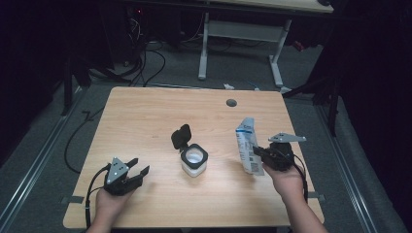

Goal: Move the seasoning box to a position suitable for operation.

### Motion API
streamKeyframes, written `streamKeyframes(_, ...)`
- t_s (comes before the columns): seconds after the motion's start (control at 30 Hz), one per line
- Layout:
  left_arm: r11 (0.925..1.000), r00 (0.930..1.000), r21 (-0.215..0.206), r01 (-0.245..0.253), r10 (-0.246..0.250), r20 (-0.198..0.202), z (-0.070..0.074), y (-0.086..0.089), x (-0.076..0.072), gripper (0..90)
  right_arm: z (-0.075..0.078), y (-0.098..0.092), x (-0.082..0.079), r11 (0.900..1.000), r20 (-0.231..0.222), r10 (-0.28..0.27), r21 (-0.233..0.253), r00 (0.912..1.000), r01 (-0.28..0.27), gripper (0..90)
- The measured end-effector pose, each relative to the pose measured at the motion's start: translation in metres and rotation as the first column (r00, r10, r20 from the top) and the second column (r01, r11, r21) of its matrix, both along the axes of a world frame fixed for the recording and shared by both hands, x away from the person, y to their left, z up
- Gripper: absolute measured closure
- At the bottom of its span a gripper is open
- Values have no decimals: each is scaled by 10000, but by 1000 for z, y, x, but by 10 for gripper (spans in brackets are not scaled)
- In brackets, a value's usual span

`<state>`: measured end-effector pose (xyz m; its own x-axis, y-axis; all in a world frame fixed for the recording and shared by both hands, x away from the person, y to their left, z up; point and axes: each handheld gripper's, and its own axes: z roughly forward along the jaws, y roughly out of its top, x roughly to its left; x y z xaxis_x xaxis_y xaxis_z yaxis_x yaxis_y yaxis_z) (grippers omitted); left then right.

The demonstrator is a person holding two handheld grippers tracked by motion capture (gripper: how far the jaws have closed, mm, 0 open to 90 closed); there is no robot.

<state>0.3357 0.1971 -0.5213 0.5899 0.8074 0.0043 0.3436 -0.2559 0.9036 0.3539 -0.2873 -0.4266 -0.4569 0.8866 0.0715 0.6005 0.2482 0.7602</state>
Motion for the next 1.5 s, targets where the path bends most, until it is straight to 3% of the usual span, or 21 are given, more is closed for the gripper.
streamKeyframes(0.5, 9999, 9998, 59, 158, -157, -87, 0, -2, 0, 454, -9, -8, -1, 9938, 1115, -648, 970, 9917, 540, 895)
streamKeyframes(0.8, 9999, 9998, 40, 155, -155, -149, -1, -2, 0, 453, -16, -14, 3, 9841, 1437, -1031, 1589, 9842, 799, 896)
streamKeyframes(1.2, 9999, 9998, -20, 126, -126, -178, -1, -2, -1, 453, -22, -7, 15, 9819, 1852, -1174, 1688, 9757, 861, 897)
streamKeyframes(1.5, 9999, 9997, -40, 131, -131, -182, -2, -2, 0, 453, -22, -1, 26, 9844, 2163, -1239, 1496, 9684, 925, 898)
